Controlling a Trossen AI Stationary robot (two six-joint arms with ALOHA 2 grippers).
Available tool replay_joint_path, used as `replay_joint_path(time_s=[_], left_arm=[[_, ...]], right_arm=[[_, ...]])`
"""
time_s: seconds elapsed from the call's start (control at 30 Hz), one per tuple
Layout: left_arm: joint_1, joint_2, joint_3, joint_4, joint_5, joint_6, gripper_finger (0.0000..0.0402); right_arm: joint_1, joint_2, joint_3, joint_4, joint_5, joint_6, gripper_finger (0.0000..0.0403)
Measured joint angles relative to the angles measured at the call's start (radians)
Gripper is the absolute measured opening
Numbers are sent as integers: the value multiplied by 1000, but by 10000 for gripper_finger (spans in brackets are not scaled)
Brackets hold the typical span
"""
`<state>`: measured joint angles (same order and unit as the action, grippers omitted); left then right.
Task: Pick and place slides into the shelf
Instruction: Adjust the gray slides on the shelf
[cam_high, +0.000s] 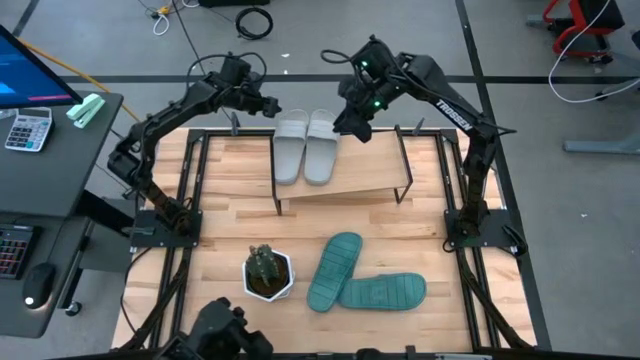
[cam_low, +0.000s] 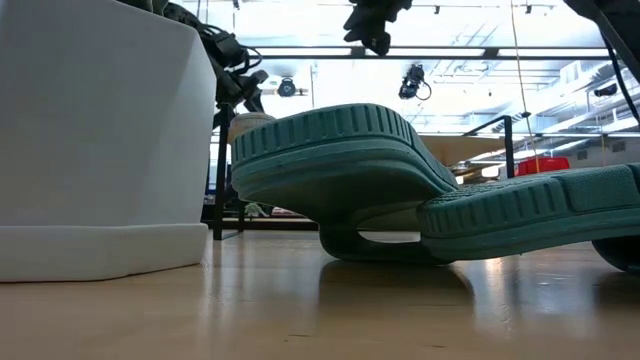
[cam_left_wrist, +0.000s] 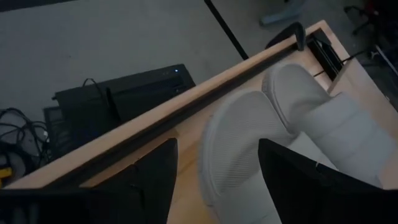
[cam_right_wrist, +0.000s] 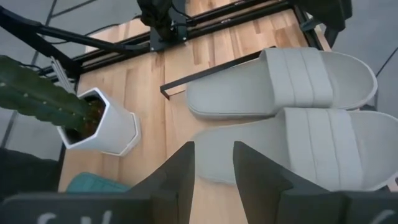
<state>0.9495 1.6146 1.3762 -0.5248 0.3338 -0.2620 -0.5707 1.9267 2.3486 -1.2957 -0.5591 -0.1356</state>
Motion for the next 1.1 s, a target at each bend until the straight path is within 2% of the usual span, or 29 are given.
replay_joint_path(time_s=[0.33, 0.63, 1.1], left_arm=[[12, 55, 0, 9, -12, 22, 237], [11, 104, -1, 73, 124, -21, 250], [13, 138, 0, 110, 141, -16, 251]], right_arm=[[29, 14, -1, 10, 8, 11, 116], [58, 14, -1, 10, 9, 15, 116], [84, 15, -1, 35, 11, 67, 116]])
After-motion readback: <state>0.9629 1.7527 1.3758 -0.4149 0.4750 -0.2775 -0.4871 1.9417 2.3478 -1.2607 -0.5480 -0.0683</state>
